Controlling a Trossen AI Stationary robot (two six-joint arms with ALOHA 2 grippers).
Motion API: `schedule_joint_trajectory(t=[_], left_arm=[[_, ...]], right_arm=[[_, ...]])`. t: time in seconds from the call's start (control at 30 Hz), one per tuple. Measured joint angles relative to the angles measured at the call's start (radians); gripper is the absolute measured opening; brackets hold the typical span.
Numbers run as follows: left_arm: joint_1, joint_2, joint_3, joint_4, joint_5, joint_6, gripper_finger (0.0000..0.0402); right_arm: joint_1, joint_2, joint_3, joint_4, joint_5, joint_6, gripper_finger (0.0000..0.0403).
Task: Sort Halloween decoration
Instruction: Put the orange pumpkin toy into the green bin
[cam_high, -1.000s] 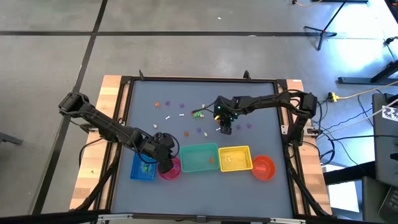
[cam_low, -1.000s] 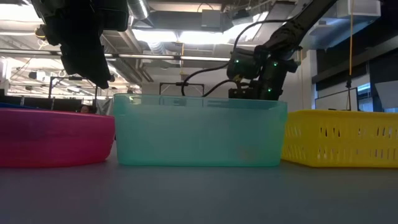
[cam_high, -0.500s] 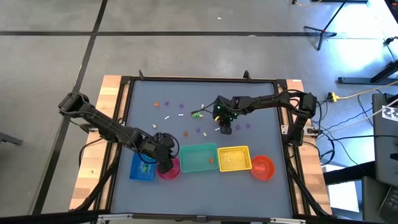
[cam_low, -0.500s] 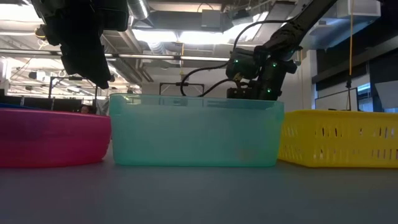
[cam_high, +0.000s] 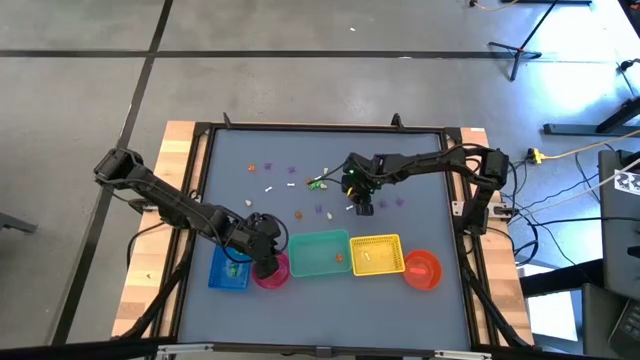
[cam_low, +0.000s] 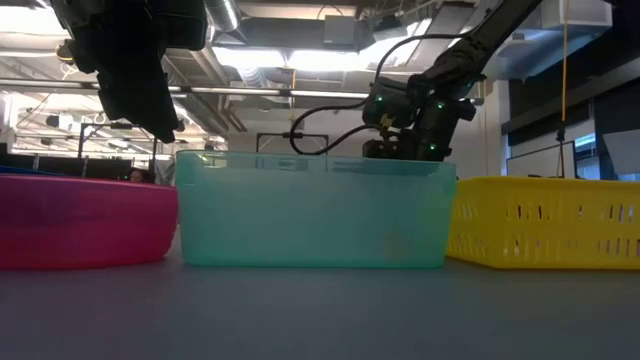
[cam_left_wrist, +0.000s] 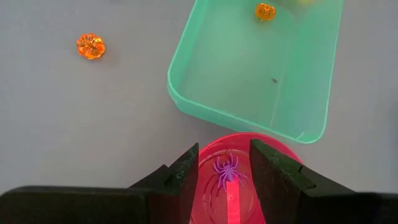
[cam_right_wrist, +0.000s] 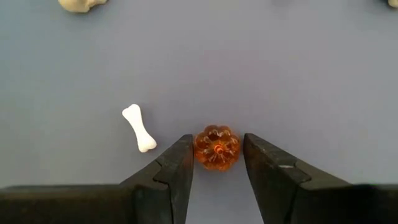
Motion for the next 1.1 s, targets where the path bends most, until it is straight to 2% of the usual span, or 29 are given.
schedule_joint_trajectory(t=[0.33,0.67,0.93,1.1], left_arm=[[0.0,0.0,0.0,0.0,0.0,0.0,0.0127],[0.0,0.0,0.0,0.0,0.0,0.0,0.0127],[0.0,0.0,0.0,0.0,0.0,0.0,0.0127],[0.0,0.0,0.0,0.0,0.0,0.0,0.0127]], right_arm=[[0.0,0.0,0.0,-0.001,-0.004,0.0,0.0145],[0.0,0.0,0.0,-0.003,-0.006,0.001,0.0096],[0.0,0.001,0.008,-0.014,-0.006,0.002,0.0102],[0.002,0.01,0.09,-0.108,0.002,0.004,0.0103]])
